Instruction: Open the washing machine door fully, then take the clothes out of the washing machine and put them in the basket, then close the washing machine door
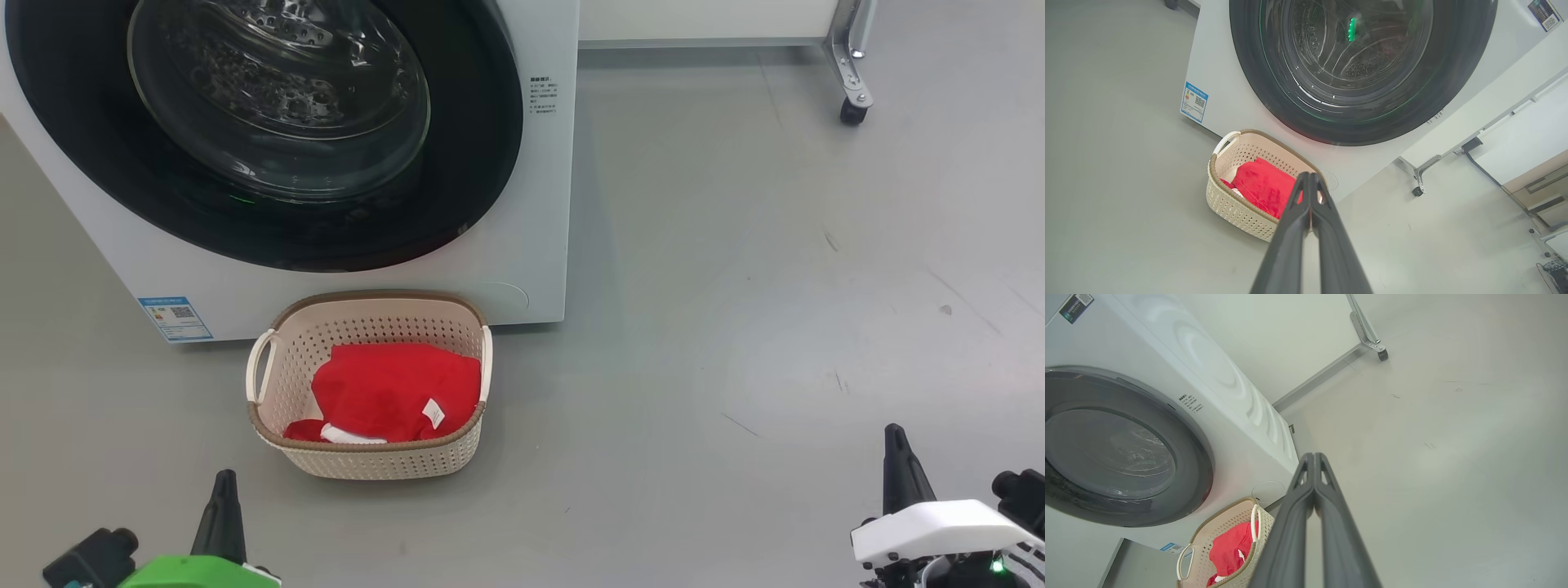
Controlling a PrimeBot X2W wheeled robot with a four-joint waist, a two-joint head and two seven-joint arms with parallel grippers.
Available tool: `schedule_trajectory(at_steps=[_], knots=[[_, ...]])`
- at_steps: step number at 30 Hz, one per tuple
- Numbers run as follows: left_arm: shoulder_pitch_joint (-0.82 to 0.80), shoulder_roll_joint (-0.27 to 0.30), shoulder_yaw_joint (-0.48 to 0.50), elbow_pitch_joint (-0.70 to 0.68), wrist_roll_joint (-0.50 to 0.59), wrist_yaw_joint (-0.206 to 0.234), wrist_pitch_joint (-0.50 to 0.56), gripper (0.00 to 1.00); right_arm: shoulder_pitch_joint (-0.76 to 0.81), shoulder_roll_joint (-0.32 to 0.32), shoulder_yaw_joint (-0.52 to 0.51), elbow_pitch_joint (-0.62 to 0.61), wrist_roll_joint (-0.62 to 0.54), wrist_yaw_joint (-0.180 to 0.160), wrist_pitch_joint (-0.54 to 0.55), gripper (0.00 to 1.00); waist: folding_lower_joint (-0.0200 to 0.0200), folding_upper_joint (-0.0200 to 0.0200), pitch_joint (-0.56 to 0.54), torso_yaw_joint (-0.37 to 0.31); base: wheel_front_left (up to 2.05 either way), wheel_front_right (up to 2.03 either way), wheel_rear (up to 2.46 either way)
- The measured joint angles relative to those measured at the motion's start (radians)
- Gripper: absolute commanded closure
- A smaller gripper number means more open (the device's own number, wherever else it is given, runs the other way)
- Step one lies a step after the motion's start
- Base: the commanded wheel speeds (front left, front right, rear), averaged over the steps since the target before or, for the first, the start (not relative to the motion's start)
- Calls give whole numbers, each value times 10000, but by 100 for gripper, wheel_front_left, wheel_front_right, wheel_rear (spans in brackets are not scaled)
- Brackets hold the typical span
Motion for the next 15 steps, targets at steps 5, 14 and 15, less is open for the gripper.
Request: schedule_trajectory(at_steps=[5, 14, 15], knots=[[-50, 2, 84, 0, -591, 0, 184, 100, -91, 12, -130, 96, 633, 84, 140, 100, 0, 0, -5, 2, 0, 0, 0], [-202, 4, 198, 0, -1576, -12, 491, 100, -308, 59, -314, 238, 1779, 219, 414, 100, 0, 0, -14, 7, 0, 0, 0], [-217, 6, 211, 0, -1751, -12, 533, 100, -343, 61, -343, 251, 1896, 222, 483, 100, 0, 0, -15, 7, 0, 0, 0]])
